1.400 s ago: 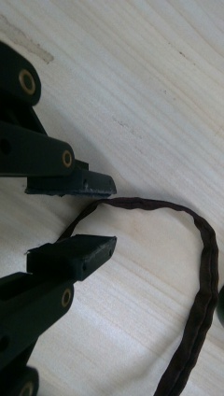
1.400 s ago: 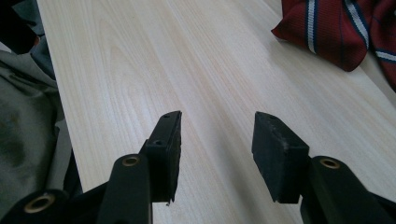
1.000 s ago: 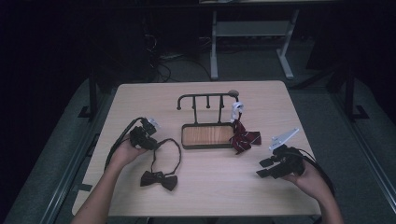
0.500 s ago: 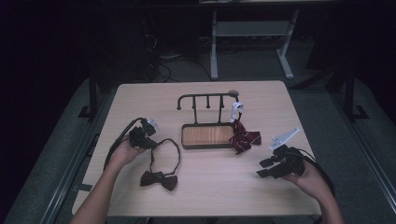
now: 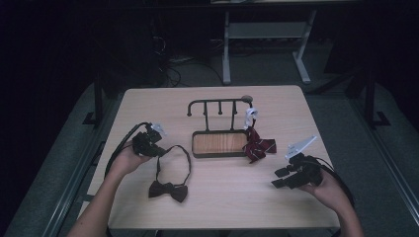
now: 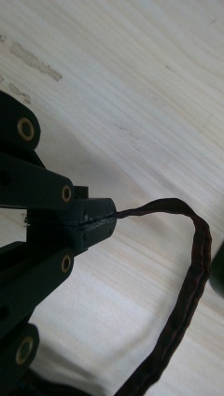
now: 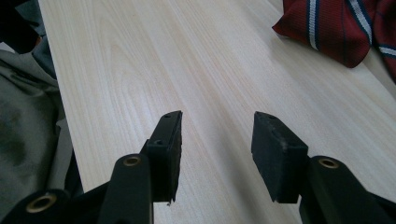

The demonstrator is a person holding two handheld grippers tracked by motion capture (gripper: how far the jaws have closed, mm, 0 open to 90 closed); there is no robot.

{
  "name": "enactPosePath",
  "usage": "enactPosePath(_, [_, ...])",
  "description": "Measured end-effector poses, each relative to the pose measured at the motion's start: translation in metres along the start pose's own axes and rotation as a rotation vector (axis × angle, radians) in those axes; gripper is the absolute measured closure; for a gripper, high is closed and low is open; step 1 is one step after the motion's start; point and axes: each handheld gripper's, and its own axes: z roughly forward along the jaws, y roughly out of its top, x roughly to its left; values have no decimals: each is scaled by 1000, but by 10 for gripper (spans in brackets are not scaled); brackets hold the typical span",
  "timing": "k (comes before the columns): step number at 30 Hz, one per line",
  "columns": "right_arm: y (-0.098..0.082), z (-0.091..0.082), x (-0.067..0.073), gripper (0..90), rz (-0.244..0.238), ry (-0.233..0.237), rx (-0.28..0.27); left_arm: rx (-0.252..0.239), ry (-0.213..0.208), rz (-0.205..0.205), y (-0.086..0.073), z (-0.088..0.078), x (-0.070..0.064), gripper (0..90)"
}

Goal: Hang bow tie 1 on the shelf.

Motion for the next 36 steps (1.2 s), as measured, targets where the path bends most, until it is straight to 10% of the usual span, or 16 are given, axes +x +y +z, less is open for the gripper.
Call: enactPosePath(36, [-1,-1,-1,526,4,3,3,-38,-62,120,24,-49,-22,899])
